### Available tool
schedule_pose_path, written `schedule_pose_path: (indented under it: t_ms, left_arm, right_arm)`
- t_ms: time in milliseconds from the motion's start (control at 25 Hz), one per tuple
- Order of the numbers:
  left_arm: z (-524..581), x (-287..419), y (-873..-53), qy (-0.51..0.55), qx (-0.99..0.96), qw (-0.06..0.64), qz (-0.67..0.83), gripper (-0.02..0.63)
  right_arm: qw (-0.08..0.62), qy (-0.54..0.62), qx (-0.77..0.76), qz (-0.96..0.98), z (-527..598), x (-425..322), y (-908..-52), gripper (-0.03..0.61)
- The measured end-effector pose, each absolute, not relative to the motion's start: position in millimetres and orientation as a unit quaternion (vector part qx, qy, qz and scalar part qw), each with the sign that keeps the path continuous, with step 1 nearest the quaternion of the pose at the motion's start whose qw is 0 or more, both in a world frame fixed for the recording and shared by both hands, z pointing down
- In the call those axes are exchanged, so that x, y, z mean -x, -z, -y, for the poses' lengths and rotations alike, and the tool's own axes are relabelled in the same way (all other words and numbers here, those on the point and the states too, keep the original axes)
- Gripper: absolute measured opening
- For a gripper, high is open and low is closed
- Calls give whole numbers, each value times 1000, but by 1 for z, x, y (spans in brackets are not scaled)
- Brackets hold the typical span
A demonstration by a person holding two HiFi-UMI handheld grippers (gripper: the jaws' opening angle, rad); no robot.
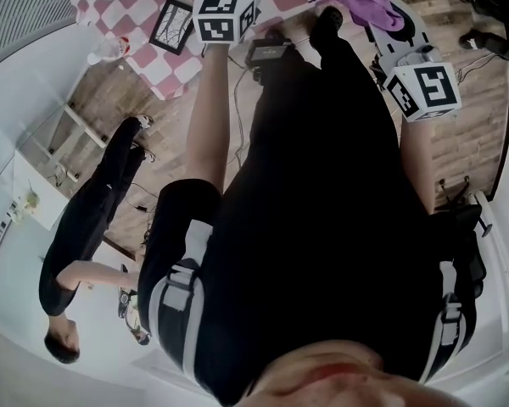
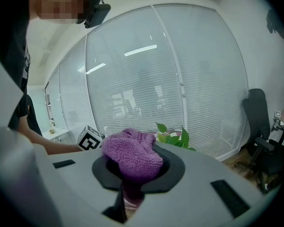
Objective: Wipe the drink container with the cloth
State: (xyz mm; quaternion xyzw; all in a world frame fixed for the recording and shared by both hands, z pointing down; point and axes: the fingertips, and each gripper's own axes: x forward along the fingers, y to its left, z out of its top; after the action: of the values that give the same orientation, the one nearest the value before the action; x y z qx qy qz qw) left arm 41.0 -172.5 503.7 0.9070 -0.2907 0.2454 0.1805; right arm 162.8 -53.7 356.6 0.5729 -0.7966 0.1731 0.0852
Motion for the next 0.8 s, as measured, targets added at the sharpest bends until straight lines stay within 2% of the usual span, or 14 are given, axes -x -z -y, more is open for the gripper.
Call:
schedule_pose_path:
  t_ms: [480, 800]
  left_arm:
    - [176, -38, -501, -261, -896, 191, 303, 295]
    - [167, -14, -497, -211, -877, 294, 316, 293]
  right_arm:
    - [77, -169, -577, 795, 48, -165, -351, 57]
    - [72, -165, -569, 802, 48, -156, -351, 57]
